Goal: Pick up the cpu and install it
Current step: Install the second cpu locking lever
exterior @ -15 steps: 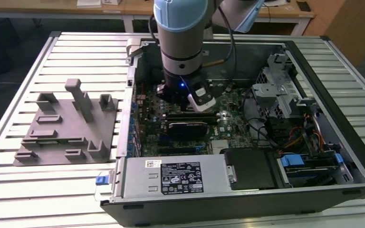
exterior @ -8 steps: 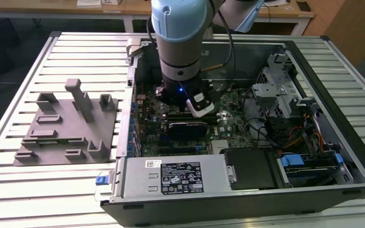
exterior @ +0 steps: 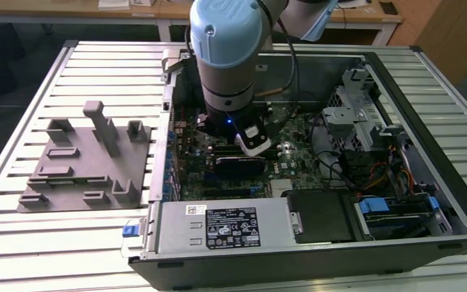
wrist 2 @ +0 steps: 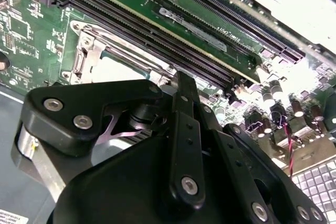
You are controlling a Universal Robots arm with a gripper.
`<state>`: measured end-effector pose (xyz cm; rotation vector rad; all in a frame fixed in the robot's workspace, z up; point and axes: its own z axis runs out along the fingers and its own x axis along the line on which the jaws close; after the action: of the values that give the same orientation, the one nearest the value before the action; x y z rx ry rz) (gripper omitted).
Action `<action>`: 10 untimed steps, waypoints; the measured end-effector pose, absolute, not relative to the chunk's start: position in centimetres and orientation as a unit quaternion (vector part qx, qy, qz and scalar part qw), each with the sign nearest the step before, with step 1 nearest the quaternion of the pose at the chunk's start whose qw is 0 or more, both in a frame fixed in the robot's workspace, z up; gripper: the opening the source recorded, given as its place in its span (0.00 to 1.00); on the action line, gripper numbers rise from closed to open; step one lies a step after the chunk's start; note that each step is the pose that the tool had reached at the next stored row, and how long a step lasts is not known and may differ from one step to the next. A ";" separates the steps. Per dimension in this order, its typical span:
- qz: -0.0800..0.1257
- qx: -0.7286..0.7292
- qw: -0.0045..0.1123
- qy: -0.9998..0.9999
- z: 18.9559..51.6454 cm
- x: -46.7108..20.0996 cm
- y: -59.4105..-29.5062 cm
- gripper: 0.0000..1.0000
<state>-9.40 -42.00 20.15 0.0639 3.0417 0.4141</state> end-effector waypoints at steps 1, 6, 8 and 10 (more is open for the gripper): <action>0.137 0.021 0.035 0.990 20.0 -9.4 -42.0 0.11; 0.143 0.020 0.035 0.989 19.5 -9.5 -42.2 0.11; 0.149 0.020 0.035 0.988 19.4 -9.5 -42.2 0.11; 0.156 0.020 0.035 0.987 19.2 -9.6 -42.2 0.11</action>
<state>-9.64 -42.16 19.20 0.0611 3.0336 0.4780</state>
